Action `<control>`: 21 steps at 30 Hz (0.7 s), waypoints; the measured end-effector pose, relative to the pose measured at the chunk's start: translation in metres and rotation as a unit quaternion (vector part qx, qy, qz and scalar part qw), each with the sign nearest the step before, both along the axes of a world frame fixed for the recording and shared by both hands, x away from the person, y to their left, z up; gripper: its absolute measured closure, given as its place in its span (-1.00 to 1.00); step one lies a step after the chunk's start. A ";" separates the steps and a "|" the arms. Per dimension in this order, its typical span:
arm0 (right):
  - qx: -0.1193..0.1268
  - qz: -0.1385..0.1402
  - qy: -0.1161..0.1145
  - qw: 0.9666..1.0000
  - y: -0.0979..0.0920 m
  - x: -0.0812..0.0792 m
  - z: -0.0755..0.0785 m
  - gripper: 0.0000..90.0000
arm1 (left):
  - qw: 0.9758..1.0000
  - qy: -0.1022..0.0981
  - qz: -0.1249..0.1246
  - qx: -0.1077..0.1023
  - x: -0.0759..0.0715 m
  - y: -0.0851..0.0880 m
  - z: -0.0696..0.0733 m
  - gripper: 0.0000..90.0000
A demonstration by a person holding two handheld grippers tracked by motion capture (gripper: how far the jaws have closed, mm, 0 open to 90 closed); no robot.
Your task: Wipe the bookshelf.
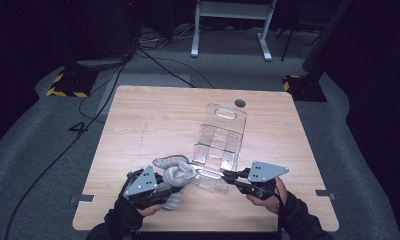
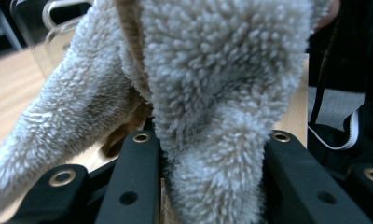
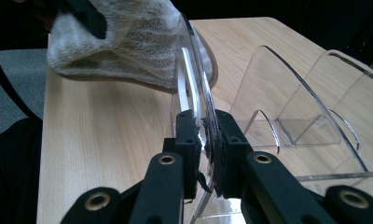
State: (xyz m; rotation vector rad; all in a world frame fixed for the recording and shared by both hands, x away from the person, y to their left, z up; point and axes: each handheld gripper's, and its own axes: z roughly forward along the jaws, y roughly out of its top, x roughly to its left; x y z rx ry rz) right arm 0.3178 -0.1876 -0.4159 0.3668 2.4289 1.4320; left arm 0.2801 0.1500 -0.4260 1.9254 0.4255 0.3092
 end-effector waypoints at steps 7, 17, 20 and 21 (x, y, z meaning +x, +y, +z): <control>0.006 0.008 0.012 1.000 0.004 0.003 0.000 0.91 | 1.000 -0.005 -0.011 0.028 0.009 -0.040 -0.016 0.54; 0.007 -0.001 0.015 1.000 0.006 0.007 -0.001 0.91 | 0.998 -0.029 0.003 0.054 0.026 -0.078 -0.036 0.55; 0.010 -0.006 0.018 1.000 0.006 0.008 -0.001 0.91 | 0.995 -0.027 -0.006 0.100 0.025 -0.085 -0.048 0.56; 0.009 -0.007 0.017 1.000 0.006 0.007 -0.001 0.91 | 0.992 -0.025 -0.008 0.121 0.025 -0.089 -0.055 0.56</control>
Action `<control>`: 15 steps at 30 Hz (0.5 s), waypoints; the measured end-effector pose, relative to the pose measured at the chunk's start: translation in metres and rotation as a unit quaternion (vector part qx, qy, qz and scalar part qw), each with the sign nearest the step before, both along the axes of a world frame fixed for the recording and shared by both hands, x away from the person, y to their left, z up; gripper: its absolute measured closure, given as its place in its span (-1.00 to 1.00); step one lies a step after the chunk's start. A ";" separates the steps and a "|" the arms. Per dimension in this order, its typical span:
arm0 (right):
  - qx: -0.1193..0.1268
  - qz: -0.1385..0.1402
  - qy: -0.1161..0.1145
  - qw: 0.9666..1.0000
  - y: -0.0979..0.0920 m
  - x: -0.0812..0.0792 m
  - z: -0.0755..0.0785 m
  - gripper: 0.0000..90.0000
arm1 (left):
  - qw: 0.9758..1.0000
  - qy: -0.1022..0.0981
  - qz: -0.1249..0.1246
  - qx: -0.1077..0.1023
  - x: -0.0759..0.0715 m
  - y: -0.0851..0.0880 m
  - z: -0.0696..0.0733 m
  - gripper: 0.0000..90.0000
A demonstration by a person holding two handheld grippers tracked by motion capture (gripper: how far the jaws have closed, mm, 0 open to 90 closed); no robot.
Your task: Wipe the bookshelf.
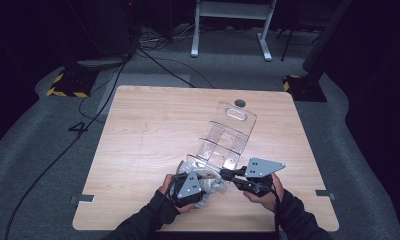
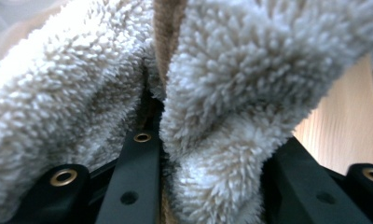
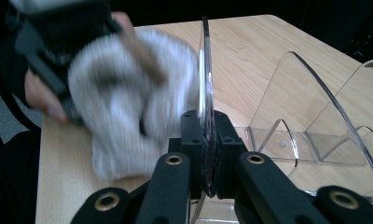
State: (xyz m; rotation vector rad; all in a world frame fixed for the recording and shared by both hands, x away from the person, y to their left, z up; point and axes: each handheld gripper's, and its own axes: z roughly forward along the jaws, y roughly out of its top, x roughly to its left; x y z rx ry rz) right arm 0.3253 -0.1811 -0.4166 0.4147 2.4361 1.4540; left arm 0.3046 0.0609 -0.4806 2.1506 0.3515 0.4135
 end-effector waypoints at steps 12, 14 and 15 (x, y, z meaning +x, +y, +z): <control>-0.001 -0.005 -0.001 1.000 0.000 -0.002 0.000 0.91 | 0.997 0.010 0.033 0.072 0.017 0.028 -0.011 0.56; 0.000 -0.006 -0.001 1.000 0.000 -0.002 0.000 0.91 | 0.997 0.013 0.044 0.069 0.020 0.034 -0.010 0.56; 0.000 -0.007 -0.001 1.000 0.000 -0.002 0.000 0.91 | 0.996 0.014 0.057 0.067 0.022 0.041 -0.007 0.56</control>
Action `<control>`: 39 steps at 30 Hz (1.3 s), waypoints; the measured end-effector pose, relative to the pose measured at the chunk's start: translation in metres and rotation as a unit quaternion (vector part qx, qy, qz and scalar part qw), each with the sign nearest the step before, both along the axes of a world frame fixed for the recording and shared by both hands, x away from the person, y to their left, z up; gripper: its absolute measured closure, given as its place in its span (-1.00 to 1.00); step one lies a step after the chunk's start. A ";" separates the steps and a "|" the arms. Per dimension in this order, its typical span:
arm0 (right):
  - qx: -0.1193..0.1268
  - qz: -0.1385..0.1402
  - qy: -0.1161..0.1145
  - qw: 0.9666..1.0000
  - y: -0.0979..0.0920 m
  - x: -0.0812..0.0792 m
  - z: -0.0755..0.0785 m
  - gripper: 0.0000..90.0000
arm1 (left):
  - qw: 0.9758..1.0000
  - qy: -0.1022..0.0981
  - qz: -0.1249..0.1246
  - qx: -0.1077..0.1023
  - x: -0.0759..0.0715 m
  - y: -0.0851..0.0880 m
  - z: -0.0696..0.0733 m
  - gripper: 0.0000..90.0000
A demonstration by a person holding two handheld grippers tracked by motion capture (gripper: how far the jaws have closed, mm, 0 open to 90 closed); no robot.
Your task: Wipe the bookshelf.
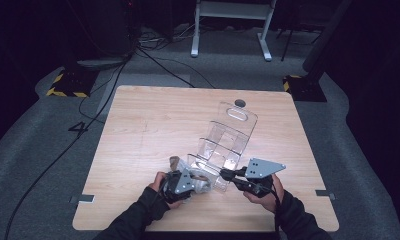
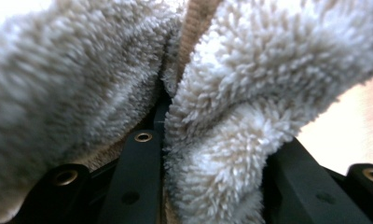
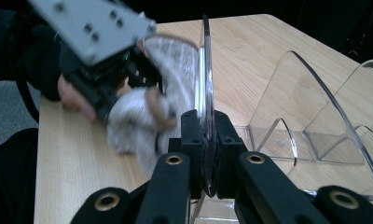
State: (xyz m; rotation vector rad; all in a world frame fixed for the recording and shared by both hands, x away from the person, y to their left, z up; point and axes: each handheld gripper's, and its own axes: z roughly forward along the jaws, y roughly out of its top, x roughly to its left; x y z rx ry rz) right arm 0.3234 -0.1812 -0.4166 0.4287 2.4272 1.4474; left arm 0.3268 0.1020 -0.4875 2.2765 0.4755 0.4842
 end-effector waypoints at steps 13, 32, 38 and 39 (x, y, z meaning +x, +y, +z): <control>-0.001 -0.010 0.000 1.000 0.001 0.000 0.000 0.90 | 0.993 -0.056 -0.011 -0.099 -0.014 -0.009 0.040 0.55; 0.003 -0.013 0.004 1.000 0.000 0.001 -0.001 0.91 | 0.996 -0.015 -0.091 0.004 -0.017 -0.060 0.001 0.57; 0.003 -0.010 0.005 1.000 0.000 0.001 -0.001 0.90 | 1.000 -0.007 -0.029 -0.001 -0.003 -0.023 0.007 0.57; 0.003 -0.010 0.005 1.000 0.000 0.001 -0.001 0.90 | 1.000 -0.007 -0.019 -0.005 -0.001 -0.017 0.009 0.57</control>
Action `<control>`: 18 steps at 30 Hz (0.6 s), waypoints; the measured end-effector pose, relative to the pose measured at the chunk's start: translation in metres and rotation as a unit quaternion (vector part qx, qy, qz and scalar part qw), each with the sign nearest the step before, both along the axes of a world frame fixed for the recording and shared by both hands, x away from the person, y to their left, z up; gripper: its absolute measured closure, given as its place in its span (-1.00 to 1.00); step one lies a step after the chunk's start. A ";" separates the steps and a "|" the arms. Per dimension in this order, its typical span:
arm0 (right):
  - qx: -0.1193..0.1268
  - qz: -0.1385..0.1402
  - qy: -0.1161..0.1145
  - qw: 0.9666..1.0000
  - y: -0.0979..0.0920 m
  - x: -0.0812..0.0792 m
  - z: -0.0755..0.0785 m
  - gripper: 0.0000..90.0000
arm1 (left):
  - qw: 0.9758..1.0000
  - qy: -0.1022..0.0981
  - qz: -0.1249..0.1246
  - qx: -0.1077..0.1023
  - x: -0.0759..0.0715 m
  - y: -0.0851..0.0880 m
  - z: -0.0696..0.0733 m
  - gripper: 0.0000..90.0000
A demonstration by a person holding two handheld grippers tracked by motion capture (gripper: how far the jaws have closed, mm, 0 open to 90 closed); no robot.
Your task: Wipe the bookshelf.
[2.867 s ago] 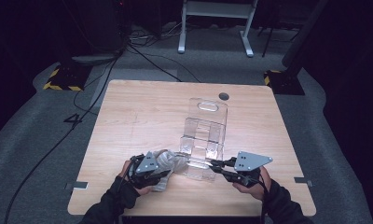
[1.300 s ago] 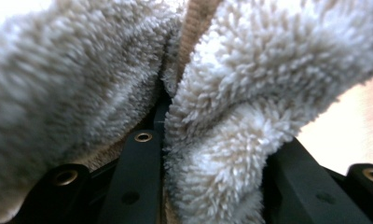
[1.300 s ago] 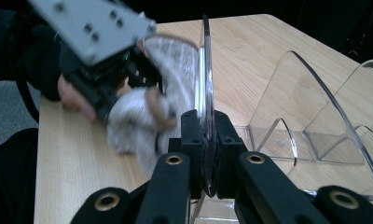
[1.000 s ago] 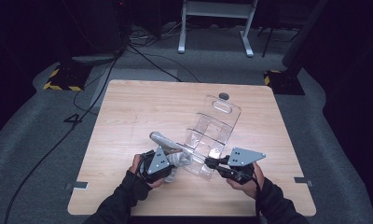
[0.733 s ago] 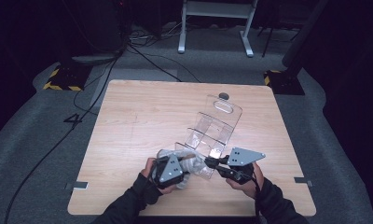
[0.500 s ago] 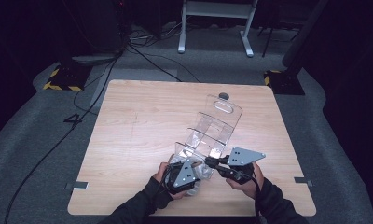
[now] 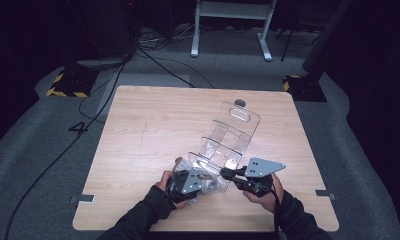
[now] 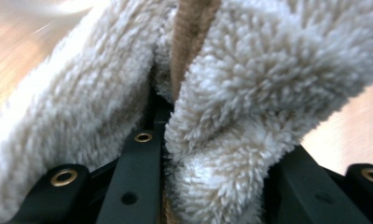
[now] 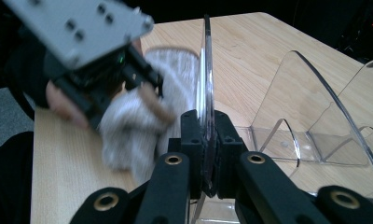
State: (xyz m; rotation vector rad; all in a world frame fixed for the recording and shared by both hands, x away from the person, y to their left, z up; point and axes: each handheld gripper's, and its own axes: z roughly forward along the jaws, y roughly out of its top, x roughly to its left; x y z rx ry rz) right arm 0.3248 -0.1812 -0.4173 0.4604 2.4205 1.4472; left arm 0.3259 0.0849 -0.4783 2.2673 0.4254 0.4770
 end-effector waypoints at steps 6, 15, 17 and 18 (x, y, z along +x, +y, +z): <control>-0.001 0.000 0.001 1.000 0.000 0.000 0.000 0.90 | 0.999 -0.015 0.041 -0.031 0.006 0.026 0.019 0.57; -0.001 -0.003 0.001 1.000 0.000 0.001 0.000 0.88 | 0.995 -0.044 0.032 -0.080 -0.001 0.015 0.045 0.56; -0.001 -0.006 0.002 1.000 -0.001 0.002 0.000 0.88 | 0.995 -0.048 0.037 -0.080 -0.002 0.011 0.043 0.55; -0.001 -0.008 0.003 1.000 -0.001 0.002 0.000 0.88 | 0.994 -0.028 0.038 -0.103 0.001 0.011 0.041 0.56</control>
